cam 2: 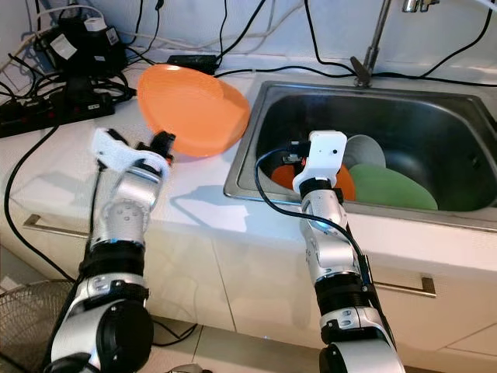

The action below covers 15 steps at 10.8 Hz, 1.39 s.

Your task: Kitchen organization

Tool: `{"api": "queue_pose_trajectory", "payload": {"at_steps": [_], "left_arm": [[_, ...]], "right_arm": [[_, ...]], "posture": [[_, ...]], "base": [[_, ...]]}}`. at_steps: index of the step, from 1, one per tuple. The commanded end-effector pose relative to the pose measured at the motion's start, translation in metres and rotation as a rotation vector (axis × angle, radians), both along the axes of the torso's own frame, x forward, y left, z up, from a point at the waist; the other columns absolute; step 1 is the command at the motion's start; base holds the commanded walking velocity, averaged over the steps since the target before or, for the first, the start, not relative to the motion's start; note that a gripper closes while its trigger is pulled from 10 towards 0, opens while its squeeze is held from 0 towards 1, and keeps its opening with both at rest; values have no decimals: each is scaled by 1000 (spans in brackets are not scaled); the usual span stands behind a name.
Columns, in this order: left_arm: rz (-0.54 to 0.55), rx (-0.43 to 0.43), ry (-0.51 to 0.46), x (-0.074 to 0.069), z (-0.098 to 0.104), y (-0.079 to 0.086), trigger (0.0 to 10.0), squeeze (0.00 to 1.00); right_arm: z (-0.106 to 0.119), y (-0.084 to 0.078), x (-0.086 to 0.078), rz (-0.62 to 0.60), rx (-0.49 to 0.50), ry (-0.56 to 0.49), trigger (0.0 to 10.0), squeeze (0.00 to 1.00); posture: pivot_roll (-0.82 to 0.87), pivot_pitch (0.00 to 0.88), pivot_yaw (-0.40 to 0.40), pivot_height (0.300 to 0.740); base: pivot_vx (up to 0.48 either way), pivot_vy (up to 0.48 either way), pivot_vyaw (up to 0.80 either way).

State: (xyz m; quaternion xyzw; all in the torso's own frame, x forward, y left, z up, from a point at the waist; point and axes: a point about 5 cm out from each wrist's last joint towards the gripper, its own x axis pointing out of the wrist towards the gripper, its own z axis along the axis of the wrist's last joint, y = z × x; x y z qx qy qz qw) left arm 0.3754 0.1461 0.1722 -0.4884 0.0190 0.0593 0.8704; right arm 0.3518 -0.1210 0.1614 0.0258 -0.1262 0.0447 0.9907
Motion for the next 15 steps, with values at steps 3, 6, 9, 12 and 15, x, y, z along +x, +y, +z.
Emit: {"api": "queue_pose_trajectory", "payload": {"at_steps": [3,6,9,12,15], "left_arm": [[92,-82,-182,-6,26,5,9961,0],[41,-70,-238,-8,32,2,10000,0],[-52,-10,-267,-12,32,-16,10000,0],[-138,38,-301,-17,33,-31,10000,0],[-200,72,-330,-19,37,-43,10000,0]], "right_arm": [[4,2,4,8,10,4,10000,0],[5,5,3,38,35,4,10000,667],[15,7,5,68,164,15,10000,1000],[27,18,9,193,393,85,10000,0],[28,27,5,298,492,136,10000,0]], "posture": [[71,0,58,740],[72,0,58,740],[70,0,62,740],[65,0,71,740],[64,0,72,740]], "base": [[0,0,0],[0,0,0],[0,0,0],[0,0,0],[0,0,0]]}}
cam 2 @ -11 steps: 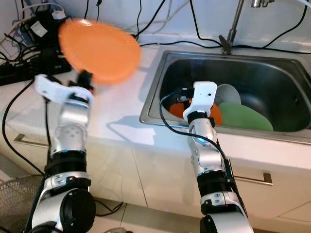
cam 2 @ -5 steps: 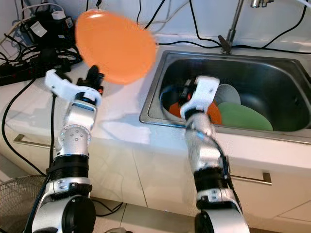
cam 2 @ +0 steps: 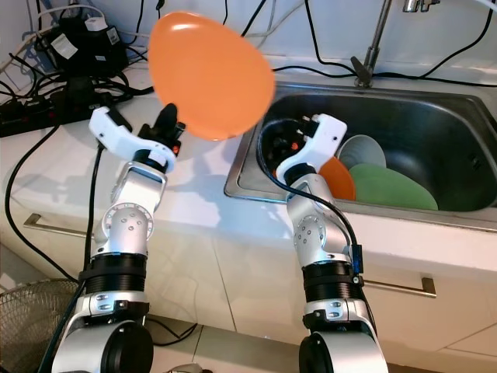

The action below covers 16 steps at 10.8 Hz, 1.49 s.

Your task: Kitchen organization

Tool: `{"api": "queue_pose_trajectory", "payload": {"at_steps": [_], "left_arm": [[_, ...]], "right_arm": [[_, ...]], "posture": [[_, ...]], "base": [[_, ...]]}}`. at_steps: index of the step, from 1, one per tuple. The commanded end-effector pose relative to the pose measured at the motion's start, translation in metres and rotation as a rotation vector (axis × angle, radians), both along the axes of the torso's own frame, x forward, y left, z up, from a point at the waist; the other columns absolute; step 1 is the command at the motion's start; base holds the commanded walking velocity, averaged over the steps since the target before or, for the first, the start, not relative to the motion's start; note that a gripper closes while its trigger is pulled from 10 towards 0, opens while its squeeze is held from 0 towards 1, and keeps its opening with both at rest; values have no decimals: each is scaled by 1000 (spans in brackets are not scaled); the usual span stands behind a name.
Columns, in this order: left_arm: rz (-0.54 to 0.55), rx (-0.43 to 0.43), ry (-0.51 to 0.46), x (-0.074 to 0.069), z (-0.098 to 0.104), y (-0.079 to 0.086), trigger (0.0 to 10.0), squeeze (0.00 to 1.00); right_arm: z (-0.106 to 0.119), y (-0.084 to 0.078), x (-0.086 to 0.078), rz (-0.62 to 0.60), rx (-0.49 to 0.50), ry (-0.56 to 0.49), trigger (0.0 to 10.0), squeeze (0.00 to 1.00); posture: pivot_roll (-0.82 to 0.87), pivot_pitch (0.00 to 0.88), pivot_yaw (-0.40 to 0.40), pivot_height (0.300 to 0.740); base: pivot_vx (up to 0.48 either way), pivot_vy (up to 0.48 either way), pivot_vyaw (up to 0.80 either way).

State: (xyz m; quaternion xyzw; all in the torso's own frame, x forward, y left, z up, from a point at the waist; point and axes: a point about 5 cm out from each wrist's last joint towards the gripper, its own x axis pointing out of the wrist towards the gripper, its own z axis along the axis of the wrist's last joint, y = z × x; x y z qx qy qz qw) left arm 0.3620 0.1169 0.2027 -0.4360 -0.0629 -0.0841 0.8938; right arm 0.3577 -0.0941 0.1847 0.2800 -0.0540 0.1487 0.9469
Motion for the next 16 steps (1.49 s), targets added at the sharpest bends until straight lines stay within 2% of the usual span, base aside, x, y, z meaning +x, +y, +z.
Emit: {"api": "queue_pose_trajectory", "payload": {"at_steps": [1,3,7,13,16], "left_arm": [[-56,-49,-66,-6,10,-18,10000,0],[-113,-73,-111,-9,16,-25,10000,0],[-168,-92,-139,-13,20,-31,10000,0],[-244,-110,-130,-21,14,-33,10000,0],[-263,-133,-123,-22,13,-34,10000,0]], "right_arm": [[5,2,-1,25,18,-11,10000,0],[3,1,-2,39,22,6,10000,0],[2,-1,-1,42,29,20,10000,0],[5,-8,2,-2,188,30,10000,0],[4,-8,2,2,226,39,10000,0]], "posture": [[63,0,70,740],[69,0,63,740],[71,0,58,740],[79,0,63,740],[81,0,64,740]], "base": [[0,0,0],[0,0,0],[0,0,0],[0,0,0],[0,0,0]]}}
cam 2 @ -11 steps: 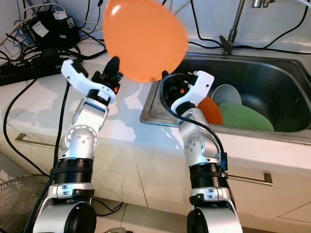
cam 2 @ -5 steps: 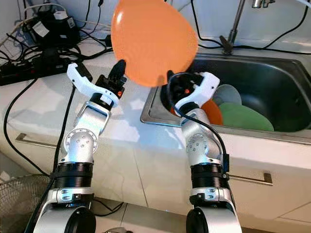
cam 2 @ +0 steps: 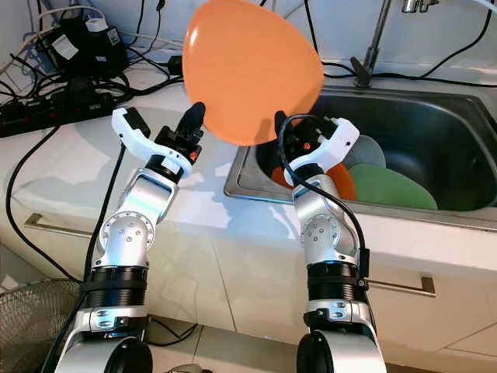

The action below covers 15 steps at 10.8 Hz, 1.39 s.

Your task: Kitchen organization

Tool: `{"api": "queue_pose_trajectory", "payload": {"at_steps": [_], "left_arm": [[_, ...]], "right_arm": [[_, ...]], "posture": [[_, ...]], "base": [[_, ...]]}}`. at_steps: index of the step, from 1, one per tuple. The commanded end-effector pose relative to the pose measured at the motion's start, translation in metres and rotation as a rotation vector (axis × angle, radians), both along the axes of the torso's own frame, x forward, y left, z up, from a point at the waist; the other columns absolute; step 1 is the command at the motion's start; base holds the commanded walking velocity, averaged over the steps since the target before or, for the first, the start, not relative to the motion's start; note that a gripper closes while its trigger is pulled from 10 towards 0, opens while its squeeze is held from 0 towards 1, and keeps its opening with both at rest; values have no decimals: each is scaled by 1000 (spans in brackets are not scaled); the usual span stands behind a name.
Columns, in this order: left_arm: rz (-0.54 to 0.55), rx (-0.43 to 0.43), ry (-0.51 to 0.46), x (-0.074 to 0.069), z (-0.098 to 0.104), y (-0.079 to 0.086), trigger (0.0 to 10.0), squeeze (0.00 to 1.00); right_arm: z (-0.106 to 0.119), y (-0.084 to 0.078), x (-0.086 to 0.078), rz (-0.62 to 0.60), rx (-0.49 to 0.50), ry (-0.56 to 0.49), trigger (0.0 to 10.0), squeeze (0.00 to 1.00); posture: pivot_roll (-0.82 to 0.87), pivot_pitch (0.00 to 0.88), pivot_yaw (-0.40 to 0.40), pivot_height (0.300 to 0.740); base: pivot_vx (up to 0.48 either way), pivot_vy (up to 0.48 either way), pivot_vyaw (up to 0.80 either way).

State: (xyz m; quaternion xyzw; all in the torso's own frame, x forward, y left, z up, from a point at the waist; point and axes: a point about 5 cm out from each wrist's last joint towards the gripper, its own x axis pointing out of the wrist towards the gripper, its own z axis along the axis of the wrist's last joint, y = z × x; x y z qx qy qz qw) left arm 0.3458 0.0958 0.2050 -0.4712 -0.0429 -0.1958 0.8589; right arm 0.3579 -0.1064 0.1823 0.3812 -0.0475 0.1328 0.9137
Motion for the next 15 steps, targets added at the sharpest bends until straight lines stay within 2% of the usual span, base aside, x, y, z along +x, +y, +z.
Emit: {"api": "queue_pose_trajectory", "payload": {"at_steps": [1,2,3,4,7,9,12,13,14,15], "left_arm": [[-41,-70,-55,-7,11,-13,10000,0],[-49,-75,-54,-7,10,-13,10000,0],[-54,-82,-49,-7,9,-14,10000,0],[-56,-85,-46,-7,9,-14,10000,0],[-72,-99,-29,-8,5,-14,10000,0],[-90,-77,-26,-9,3,-17,10000,0],[-128,115,-7,-11,-10,-27,10000,0],[-129,152,-11,-11,-13,-28,10000,1000],[-118,162,-2,-10,-15,-28,10000,1000],[-106,208,-1,-10,-17,-28,10000,1000]], "right_arm": [[6,3,3,5,34,-5,10000,0],[6,4,4,11,72,1,10000,0],[7,4,4,13,85,-1,4588,0],[8,4,4,12,82,-6,0,0],[9,4,4,16,118,-6,0,0],[9,4,4,20,119,-9,0,0],[10,6,4,29,130,-12,0,0],[10,7,4,30,131,-13,0,0],[9,7,3,32,132,-12,0,0],[10,6,4,29,140,-15,0,0]], "posture": [[81,0,64,740],[82,0,63,740],[83,0,63,740],[83,0,63,740],[80,0,63,740],[81,0,62,740],[80,0,65,740],[81,0,64,740],[82,0,64,740],[84,0,62,740]], "base": [[0,0,0],[0,0,0],[0,0,0],[0,0,0],[0,0,0],[0,0,0],[0,0,0],[0,0,0],[0,0,0],[0,0,0]]}}
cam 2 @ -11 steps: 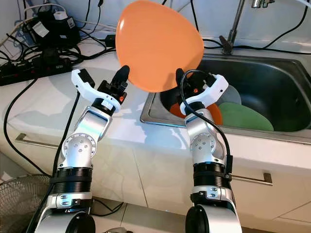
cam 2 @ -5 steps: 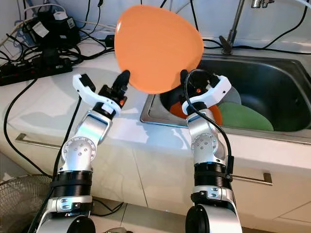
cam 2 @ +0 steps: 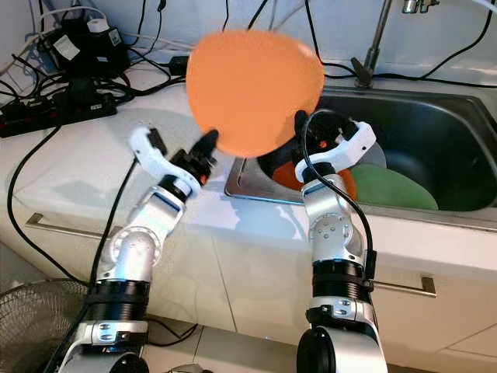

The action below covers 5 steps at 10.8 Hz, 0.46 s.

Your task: Kitchen organization

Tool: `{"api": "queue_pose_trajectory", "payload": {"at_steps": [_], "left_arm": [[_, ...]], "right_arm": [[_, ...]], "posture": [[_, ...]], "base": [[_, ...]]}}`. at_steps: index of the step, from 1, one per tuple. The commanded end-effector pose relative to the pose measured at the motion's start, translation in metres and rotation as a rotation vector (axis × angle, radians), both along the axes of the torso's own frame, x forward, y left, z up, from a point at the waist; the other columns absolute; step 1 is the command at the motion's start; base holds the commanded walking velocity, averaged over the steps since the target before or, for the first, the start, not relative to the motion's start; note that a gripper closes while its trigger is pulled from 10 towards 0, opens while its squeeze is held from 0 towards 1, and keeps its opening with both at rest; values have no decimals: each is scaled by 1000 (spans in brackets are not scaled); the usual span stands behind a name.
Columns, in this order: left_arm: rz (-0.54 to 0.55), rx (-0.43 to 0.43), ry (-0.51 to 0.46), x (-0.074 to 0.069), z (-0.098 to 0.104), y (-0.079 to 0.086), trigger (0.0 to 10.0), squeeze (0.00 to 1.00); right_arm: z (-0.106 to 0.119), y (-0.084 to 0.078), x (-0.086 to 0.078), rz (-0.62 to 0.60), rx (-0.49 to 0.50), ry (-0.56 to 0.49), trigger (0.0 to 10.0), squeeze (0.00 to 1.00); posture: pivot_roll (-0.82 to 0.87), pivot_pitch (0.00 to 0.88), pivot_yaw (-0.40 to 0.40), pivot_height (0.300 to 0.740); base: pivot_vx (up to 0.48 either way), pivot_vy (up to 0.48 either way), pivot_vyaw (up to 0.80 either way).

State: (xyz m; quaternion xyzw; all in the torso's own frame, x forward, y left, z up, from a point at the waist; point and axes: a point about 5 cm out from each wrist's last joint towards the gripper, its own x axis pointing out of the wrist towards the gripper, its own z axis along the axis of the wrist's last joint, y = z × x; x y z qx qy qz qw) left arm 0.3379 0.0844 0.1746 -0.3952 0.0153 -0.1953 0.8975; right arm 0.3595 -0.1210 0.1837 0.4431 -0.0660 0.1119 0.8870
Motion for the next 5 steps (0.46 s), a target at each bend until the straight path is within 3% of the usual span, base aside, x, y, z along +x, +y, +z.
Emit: {"api": "queue_pose_trajectory", "payload": {"at_steps": [1,2,5], "left_arm": [[-94,47,-70,-3,10,-18,10000,1000],[-97,53,-73,-4,10,-18,10000,1000],[-160,203,-109,-12,4,-24,10000,1000]], "right_arm": [[11,19,3,56,16,-21,0,0],[12,18,3,43,24,-22,0,0],[15,-1,9,-64,81,-14,0,0]], "posture": [[83,0,63,740],[85,0,61,740],[87,0,59,740]], "base": [[0,0,0],[0,0,0],[0,0,0]]}}
